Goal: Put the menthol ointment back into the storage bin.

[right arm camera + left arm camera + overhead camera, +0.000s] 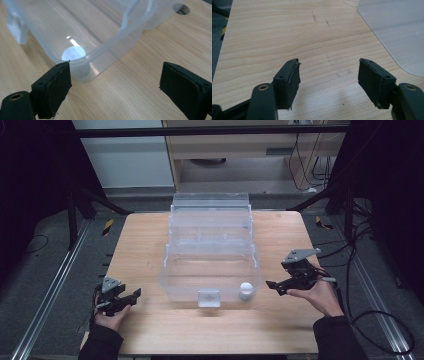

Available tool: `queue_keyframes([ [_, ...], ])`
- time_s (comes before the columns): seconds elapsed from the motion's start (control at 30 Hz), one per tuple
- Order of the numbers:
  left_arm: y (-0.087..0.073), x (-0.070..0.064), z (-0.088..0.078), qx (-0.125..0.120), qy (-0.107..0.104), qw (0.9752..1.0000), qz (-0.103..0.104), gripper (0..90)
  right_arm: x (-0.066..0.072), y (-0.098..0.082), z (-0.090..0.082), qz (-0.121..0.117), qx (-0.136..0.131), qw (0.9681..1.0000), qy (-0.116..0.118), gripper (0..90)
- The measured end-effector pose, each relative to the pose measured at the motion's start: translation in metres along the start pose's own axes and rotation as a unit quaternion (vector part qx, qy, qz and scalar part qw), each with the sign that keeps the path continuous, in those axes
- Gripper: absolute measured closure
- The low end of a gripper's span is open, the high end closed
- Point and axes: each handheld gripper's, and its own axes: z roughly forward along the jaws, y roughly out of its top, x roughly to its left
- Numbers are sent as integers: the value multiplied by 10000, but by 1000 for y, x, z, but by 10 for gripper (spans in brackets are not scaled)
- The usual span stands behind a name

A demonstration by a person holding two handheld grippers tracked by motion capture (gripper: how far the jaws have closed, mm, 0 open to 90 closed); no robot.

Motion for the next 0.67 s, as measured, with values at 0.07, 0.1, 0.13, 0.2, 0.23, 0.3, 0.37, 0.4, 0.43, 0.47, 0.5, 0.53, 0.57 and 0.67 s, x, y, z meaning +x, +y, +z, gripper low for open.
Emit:
queue_keyframes([
  [0.07, 0, 0, 0, 0, 1, 10000, 4, 333, -1, -11, 2, 127, -122, 9998, -118, 109],
  [0.1, 0, 0, 0, 1, -2, 10000, 7, 334, -1, -17, 3, 188, -201, 9995, -173, 115],
  [0.13, 0, 0, 0, 2, -5, 10000, 5, 335, -1, -23, 4, 257, -235, 9991, -221, 116],
  [0.2, 0, 0, 0, -6, -4, 10000, 6, 338, -2, -35, 7, 431, -312, 9981, -326, 116],
  [0.23, 0, 0, 0, -7, -5, 10000, 5, 341, -2, -39, 8, 511, -331, 9975, -355, 116],
  [0.3, 0, 0, 0, -14, -7, 10000, 8, 346, -4, -51, 12, 681, -395, 9956, -499, 114],
  [0.37, 0, 0, 0, -11, -11, 10000, 7, 353, -5, -59, 14, 786, -493, 9938, -621, 112],
  [0.4, 0, 0, 0, -3, -19, 10000, 7, 358, -7, -64, 15, 858, -511, 9928, -654, 109],
  [0.43, 0, 0, 0, 8, -36, 10000, 19, 367, -7, -67, 16, 897, -557, 9919, -712, 111],
  [0.47, 0, 0, 0, 7, -46, 10000, 24, 379, -8, -73, 17, 974, -599, 9910, -696, 111],
  [0.5, 0, 0, 0, 14, -62, 10000, 17, 388, -8, -77, 19, 1072, -589, 9904, -640, 114],
  [0.53, 0, 0, 0, 19, -68, 10000, 14, 404, -9, -81, 21, 995, -519, 9913, -684, 117],
  [0.57, 0, 0, 0, 19, -68, 10000, 14, 412, -9, -81, 21, 995, -519, 9913, -684, 117],
  [0.67, -1, 0, 0, 41, -66, 10000, 34, 427, -11, -87, 22, 939, -333, 9913, -857, 117],
])
